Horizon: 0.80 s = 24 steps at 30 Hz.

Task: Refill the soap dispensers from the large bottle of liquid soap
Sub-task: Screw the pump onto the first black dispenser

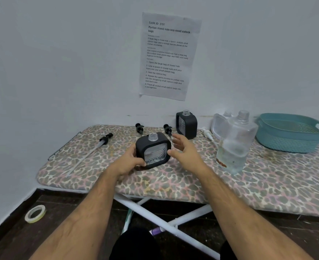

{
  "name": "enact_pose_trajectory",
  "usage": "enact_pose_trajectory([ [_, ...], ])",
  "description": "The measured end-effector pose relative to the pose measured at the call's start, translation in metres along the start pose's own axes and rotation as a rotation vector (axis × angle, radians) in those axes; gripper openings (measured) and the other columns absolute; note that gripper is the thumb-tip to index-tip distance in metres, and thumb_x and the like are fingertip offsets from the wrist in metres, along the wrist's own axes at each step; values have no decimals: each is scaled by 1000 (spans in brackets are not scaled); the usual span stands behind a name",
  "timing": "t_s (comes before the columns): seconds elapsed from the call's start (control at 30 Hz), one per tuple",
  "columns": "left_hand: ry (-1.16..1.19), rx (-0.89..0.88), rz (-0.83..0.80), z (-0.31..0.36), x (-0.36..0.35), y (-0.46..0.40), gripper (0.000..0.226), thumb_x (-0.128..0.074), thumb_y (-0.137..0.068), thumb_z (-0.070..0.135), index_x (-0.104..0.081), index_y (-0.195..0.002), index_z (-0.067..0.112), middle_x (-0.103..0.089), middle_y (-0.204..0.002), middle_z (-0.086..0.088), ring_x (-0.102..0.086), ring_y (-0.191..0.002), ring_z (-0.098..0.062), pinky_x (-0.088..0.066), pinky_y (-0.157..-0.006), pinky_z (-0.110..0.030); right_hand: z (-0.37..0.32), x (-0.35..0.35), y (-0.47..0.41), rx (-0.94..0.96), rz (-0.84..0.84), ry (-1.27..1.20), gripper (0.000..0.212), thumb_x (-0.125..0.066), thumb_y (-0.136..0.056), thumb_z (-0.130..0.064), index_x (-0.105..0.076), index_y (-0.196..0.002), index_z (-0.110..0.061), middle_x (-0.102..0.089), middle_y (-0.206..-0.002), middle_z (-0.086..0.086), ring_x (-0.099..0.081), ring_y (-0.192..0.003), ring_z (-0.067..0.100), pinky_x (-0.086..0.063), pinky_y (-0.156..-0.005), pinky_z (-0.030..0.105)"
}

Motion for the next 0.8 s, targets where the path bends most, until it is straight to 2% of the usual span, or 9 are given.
enact_pose_trajectory([
  [0.1, 18, 9, -37, 2, -2, -2, 83, -58, -71, -14, -38, -143, 24, -54, -129, -14, -60, -100, -24, -51, -65, -29, 2, -12, -10, 4, -98, -61, 66, -63, -94, -5, -35, -151, -23, -41, -153, 3, -43, -134, 13, -38, -112, 36],
  [0.23, 50, 1, -84, 1, -3, -6, 91, -60, -58, -5, -39, -142, 24, -52, -135, -16, -58, -112, -30, -51, -77, -39, 7, -18, -19, 3, -127, -161, 65, -68, -92, -8, -41, -149, -24, -48, -149, 0, -48, -132, 10, -43, -111, 36],
  [0.37, 93, -7, -139, 1, -2, -8, 86, -65, -62, -5, -45, -139, 28, -55, -136, -14, -58, -121, -36, -47, -94, -56, 8, -24, -25, 5, -128, -231, 59, -70, -91, -19, -46, -145, -24, -56, -129, -16, -54, -111, -13, -50, -83, 10],
  [0.43, 155, -10, -182, 2, -2, -7, 84, -77, -64, 3, -47, -140, 25, -62, -131, -10, -64, -113, -30, -54, -90, -49, 14, -26, -29, -5, -107, -271, 63, -71, -87, -31, -48, -145, -23, -58, -134, -8, -59, -114, -2, -54, -84, 17],
  [0.5, 210, -51, -192, 6, 4, -7, 83, -87, -67, 32, -48, -139, 20, -66, -125, -9, -68, -104, -21, -52, -91, -40, 20, -28, -31, -24, -85, -305, 71, -68, -81, -45, -48, -145, -23, -60, -136, -2, -61, -119, 8, -54, -96, 29],
  [0.53, 218, -68, -157, 7, 10, -9, 76, -79, -75, 46, -49, -139, 18, -66, -126, -10, -67, -107, -21, -50, -96, -39, 23, -28, -31, -26, -69, -315, 73, -66, -78, -50, -49, -144, -22, -61, -134, -2, -61, -119, 10, -53, -99, 32],
  [0.6, 205, -88, 9, 10, 29, -17, 58, -59, -90, 52, -54, -135, 14, -68, -124, -11, -66, -112, -22, -49, -100, -39, 29, -27, -31, -31, -24, -321, 80, -65, -73, -63, -54, -140, -20, -64, -131, -2, -63, -117, 10, -52, -101, 36],
  [0.7, 143, -79, 368, 11, 68, -35, 35, -59, -96, 37, -65, -115, 8, -73, -112, -8, -71, -100, -21, -57, -81, -31, 37, -24, -32, -5, 18, -222, 101, -57, -61, -89, -56, -138, -23, -64, -130, -6, -62, -118, 10, -52, -100, 40],
  [0.8, -7, -49, 503, 15, 85, -58, 25, -61, -97, 34, -67, -103, 11, -73, -102, -6, -72, -93, -20, -55, -65, -28, 43, -24, -36, 34, 24, -209, 94, -54, -67, -88, -58, -136, -25, -66, -128, -8, -62, -117, 8, -52, -99, 35],
])
Point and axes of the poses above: each hand's wrist, its own y-axis away from the middle knuckle, its own x-axis out of the back of the hand, z = x × y, the point moved 10 cm from there along -y, towards the middle knuckle
